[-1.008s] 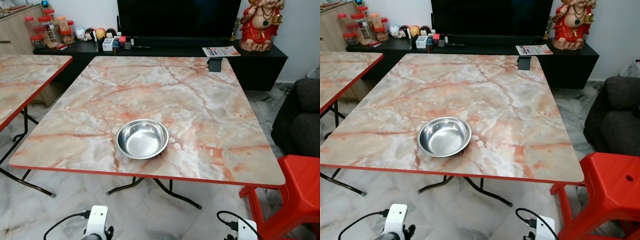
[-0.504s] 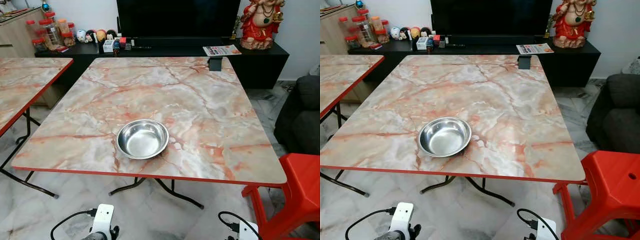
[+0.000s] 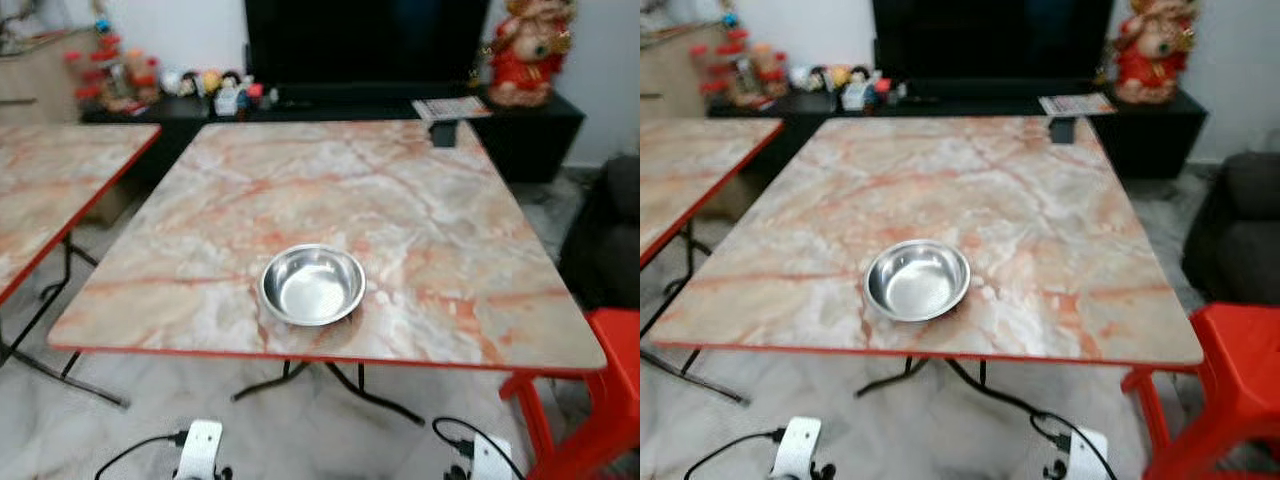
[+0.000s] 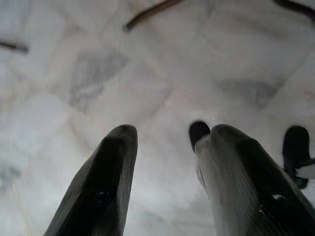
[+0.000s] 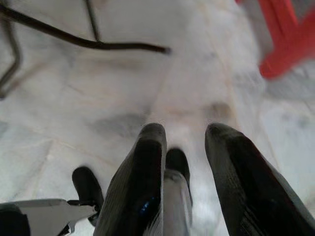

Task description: Setting the table

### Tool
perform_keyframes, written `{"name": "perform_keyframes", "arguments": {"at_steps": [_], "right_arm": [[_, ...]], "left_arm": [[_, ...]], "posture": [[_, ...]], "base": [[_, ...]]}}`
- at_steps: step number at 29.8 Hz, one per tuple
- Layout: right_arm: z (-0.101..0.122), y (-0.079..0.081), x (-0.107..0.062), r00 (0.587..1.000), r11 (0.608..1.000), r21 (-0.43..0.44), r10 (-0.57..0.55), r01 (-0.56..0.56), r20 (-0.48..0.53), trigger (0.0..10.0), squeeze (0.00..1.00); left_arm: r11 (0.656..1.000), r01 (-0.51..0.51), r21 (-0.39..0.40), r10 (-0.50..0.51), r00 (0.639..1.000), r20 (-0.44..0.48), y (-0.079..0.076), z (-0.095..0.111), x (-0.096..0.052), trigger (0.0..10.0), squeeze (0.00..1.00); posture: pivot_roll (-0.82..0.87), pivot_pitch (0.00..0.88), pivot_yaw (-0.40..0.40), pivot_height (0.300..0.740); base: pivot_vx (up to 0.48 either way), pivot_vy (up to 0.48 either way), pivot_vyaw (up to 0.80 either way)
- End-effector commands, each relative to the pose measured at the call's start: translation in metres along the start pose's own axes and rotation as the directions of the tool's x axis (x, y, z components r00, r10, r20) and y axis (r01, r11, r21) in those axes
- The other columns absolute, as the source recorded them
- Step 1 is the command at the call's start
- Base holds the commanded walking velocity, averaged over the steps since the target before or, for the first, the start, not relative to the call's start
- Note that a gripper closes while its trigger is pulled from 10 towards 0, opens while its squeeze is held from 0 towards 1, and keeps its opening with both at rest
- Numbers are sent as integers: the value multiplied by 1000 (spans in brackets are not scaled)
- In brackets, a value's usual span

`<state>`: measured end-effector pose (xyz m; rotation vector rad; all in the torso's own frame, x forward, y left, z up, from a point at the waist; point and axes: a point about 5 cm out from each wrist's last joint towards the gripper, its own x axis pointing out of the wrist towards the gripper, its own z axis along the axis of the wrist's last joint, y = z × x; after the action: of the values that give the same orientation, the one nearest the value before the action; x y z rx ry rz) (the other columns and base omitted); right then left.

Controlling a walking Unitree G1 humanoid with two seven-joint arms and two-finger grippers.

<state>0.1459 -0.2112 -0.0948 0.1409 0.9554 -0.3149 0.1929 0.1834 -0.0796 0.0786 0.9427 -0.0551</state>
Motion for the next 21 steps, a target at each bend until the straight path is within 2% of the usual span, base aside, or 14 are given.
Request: {"name": "perform_keyframes", "arguments": {"at_steps": [1, 21], "right_arm": [[3, 3, 1, 1000, 1000, 15, 1, -1, 11, 10000, 0], [3, 8, 1, 1000, 1000, 14, 19, -19, 5, 10000, 0]], "left_arm": [[1000, -8, 0, 8, 1000, -14, 3, -3, -1, 10000, 0], [1000, -3, 14, 3, 1000, 3, 3, 3, 0, 10000, 0]], "posture": [[-75, 0, 44, 725], [-50, 0, 44, 725]], "base": [[0, 442, 0], [0, 443, -27]]}}
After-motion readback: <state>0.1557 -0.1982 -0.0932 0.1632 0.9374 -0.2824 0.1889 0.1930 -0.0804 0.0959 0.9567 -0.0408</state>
